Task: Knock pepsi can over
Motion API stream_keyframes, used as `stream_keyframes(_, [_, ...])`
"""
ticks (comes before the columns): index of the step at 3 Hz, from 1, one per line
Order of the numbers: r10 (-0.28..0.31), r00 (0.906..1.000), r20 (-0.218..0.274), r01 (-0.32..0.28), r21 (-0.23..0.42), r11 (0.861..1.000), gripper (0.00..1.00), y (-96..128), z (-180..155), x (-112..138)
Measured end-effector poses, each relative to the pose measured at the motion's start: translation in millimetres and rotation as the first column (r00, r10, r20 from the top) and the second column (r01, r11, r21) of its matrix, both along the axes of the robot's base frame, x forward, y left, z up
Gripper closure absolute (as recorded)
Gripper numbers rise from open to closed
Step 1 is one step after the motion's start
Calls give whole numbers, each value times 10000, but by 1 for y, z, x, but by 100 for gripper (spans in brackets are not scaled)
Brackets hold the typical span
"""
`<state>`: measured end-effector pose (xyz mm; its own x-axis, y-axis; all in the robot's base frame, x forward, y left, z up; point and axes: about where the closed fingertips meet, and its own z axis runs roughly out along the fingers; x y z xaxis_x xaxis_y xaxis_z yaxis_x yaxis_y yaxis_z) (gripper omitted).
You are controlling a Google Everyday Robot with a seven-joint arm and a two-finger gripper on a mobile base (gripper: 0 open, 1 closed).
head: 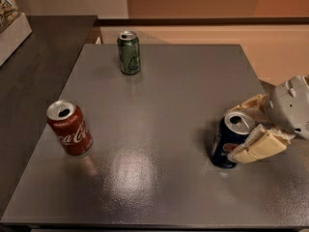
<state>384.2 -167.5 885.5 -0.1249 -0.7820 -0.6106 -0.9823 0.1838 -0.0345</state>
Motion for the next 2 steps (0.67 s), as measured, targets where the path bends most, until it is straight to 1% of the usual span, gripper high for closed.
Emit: stream_keyframes(2, [-170,9998,143,168,139,9998,85,2,12,3])
